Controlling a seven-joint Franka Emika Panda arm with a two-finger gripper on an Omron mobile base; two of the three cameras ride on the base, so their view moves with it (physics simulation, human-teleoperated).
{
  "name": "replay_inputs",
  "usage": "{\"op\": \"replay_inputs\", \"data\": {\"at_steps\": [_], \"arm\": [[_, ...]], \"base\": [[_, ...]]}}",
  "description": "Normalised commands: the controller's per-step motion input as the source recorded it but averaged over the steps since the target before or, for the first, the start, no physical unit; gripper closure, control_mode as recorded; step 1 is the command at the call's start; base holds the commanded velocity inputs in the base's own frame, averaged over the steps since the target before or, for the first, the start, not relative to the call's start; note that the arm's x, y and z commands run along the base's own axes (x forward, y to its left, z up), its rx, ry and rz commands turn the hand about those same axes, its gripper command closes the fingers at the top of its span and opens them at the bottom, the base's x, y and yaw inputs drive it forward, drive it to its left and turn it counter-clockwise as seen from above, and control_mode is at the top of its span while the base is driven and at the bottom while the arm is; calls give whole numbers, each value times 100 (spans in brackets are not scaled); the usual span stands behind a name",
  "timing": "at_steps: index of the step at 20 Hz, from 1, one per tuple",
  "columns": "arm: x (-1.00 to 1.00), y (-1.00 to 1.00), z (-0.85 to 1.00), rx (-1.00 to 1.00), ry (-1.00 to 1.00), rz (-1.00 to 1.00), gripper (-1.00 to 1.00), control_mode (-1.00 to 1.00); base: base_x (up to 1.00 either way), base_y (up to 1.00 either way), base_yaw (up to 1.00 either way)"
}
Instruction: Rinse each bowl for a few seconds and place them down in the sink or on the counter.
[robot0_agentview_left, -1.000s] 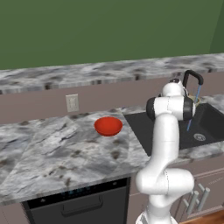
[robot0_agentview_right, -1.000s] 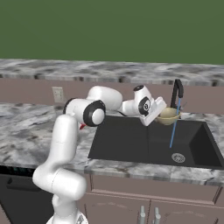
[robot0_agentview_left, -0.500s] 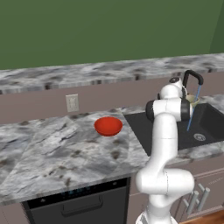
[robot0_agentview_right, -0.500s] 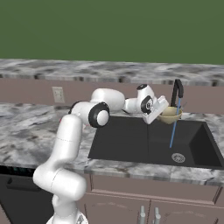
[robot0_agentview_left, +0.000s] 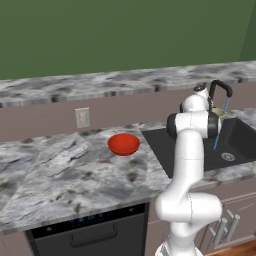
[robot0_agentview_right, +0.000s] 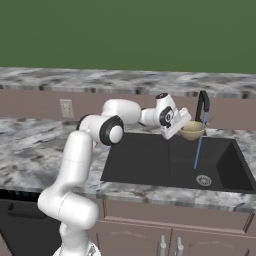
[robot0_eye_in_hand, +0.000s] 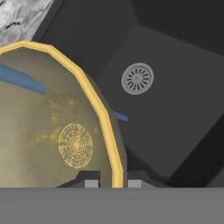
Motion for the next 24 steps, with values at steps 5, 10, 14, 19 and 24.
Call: {"op": "replay_inputs", "data": {"at_steps": [5, 10, 14, 19, 24], "arm": [[-7, 32, 8, 1, 0, 2, 100, -100], [-6, 47, 6, 0, 0, 5, 100, -100], [-8, 44, 3, 0, 0, 7, 100, -100], [-11, 44, 0, 0, 0, 7, 100, -100], [-17, 48, 0, 0, 0, 2, 100, -100]], "base": [[0, 0, 0], [0, 0, 0], [0, 0, 0], [0, 0, 0], [0, 0, 0]]}}
